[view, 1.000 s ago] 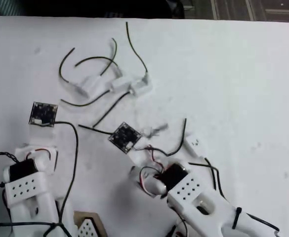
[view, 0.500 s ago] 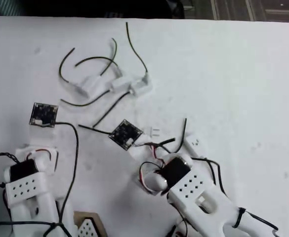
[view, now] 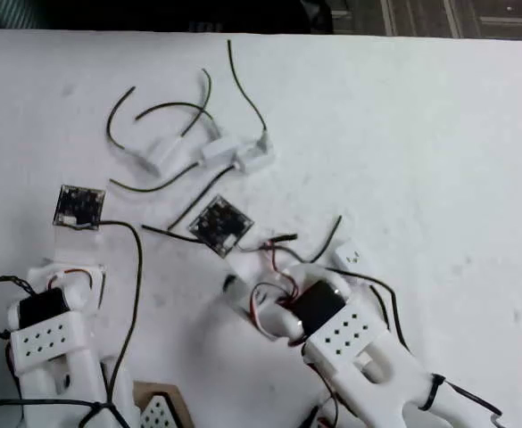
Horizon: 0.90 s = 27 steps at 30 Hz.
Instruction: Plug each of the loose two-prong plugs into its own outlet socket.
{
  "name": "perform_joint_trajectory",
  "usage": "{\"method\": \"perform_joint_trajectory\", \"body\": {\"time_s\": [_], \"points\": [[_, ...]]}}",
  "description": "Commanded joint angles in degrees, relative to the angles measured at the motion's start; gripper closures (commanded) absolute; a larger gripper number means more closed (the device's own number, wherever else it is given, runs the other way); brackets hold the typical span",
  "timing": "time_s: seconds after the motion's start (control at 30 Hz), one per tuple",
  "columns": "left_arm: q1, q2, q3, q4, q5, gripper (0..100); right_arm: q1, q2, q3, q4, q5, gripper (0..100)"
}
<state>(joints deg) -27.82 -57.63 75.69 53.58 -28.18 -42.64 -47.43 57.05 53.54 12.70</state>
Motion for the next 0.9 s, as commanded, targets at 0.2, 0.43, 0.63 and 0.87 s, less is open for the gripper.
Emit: {"method": "perform_joint_trajectory", "body": {"time_s": [0.2, 0.43, 0.63, 0.87], "points": [[0.31, -0.84, -0.09, -0.88, -0.7, 97, 10.86, 11.47, -18.55, -7.87, 3.87, 98.2], [1.36, -0.84, 0.0, -0.79, -0.7, 97, 14.81, 34.24, -36.04, -13.85, 4.04, 98.2], [1.36, -0.84, 0.0, -0.79, -0.7, 97, 16.13, 50.77, -50.29, -14.02, 7.91, 98.0], [1.36, -0.84, 0.0, -0.79, -0.7, 97, 16.31, 51.65, -55.21, -4.44, 7.82, 72.7]]}}
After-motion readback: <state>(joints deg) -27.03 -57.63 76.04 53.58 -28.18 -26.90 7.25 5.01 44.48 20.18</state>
